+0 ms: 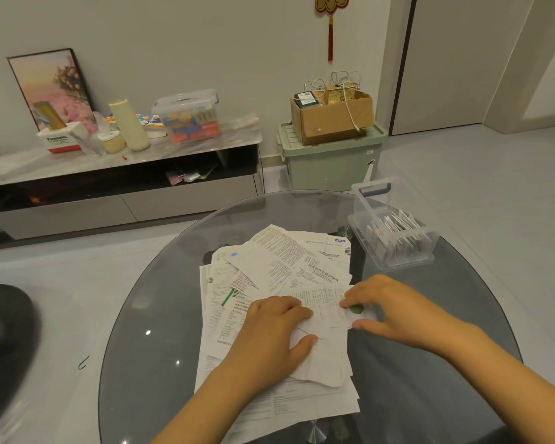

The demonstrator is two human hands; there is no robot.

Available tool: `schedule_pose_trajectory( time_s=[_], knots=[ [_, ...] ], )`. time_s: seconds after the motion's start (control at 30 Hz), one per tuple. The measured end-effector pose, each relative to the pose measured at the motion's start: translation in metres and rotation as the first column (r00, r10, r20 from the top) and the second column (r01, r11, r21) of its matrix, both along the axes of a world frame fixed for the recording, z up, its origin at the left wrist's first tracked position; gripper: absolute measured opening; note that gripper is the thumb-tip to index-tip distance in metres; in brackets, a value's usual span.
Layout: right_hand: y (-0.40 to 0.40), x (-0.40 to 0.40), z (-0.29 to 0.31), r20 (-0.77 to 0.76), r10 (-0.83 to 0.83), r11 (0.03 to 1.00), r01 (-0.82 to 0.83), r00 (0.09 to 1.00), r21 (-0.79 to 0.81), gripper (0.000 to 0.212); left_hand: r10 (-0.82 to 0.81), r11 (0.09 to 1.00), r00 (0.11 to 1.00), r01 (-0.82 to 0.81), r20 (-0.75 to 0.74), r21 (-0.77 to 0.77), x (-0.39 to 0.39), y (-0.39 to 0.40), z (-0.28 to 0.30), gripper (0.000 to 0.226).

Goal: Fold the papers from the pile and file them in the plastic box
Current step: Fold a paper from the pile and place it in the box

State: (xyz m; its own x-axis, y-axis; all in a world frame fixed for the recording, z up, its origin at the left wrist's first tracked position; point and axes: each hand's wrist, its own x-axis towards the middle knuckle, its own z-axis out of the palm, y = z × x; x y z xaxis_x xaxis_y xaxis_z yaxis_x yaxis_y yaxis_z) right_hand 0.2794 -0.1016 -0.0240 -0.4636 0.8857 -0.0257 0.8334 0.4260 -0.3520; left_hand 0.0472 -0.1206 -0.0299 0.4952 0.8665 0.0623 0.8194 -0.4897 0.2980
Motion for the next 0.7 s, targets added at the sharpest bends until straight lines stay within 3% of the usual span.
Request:
schedule_pose_trajectory(
  time_s=[0.13, 0.33, 0.5, 0.7],
  knots=[
    [-0.002, -0.004, -0.001, -0.029, -0.048, 0.999, 0.049, 0.998, 0.013, 0.036, 0.005, 1.0, 1.0, -0.005, 0.014, -0.014, 0.0, 0.0, -0.002, 0.045],
    [-0.01, -0.013, -0.005, -0.233, -0.18, 0.982, 0.163, 0.956, -0.09, 0.034, 0.035, 0.999, 0.998, -0.034, 0.054, -0.026, 0.002, -0.003, -0.004, 0.046],
    [-0.021, -0.018, 0.007, -0.35, -0.211, 0.977, 0.2, 0.913, -0.068, 0.025, 0.001, 1.0, 0.992, 0.0, 0.129, -0.012, 0.007, -0.005, 0.0, 0.052],
    [-0.032, -0.033, 0.012, -0.32, -0.151, 0.987, 0.126, 0.935, -0.098, 0.017, -0.051, 0.999, 0.984, 0.053, 0.169, -0.007, 0.01, -0.008, -0.001, 0.049]
  ],
)
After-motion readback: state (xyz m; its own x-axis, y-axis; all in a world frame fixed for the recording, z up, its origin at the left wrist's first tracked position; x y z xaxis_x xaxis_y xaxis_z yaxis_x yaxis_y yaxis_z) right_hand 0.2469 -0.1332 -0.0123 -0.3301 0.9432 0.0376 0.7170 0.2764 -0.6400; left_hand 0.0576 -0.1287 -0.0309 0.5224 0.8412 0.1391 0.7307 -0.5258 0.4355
